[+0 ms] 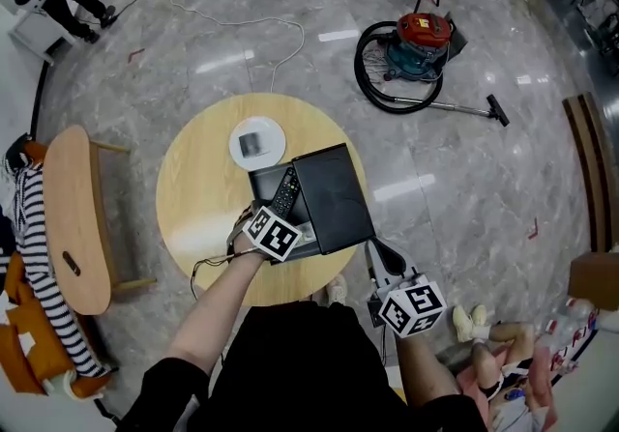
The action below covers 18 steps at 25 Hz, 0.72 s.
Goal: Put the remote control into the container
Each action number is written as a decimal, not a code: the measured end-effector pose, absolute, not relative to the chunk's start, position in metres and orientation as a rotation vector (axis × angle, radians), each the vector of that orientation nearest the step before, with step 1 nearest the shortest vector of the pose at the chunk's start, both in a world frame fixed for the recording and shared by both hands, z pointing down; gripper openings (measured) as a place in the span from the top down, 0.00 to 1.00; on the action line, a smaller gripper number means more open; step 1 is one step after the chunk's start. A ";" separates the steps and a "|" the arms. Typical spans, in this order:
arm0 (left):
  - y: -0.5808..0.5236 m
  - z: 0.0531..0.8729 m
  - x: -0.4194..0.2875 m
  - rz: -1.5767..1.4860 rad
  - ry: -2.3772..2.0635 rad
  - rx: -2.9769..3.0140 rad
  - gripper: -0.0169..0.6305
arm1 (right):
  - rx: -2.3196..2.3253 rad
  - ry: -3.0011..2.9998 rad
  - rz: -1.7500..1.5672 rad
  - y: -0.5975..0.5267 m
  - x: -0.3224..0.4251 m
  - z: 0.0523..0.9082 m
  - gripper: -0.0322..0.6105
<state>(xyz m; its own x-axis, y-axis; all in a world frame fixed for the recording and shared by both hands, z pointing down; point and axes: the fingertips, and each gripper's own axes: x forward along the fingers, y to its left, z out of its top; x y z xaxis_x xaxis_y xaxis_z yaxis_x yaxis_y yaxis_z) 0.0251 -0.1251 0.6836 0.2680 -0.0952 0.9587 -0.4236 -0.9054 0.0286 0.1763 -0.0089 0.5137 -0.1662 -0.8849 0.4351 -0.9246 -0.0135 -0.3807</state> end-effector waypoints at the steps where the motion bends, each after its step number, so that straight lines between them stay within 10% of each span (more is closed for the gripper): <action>1: -0.122 0.685 0.025 1.667 -0.483 2.242 0.51 | 1.982 -2.162 0.929 -0.009 0.175 0.514 0.94; 18: -0.118 0.690 0.030 1.579 -0.596 2.192 0.50 | 1.950 -2.195 0.927 -0.011 0.171 0.516 0.94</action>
<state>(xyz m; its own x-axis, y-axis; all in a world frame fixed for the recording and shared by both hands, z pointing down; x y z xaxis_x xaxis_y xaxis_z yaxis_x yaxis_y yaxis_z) 0.0298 -0.1178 0.6896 0.2814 -0.1206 0.9520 -0.5388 -0.8408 0.0528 0.1706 -0.0107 0.5156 -0.1963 -0.8833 0.4258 -0.9210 0.0170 -0.3892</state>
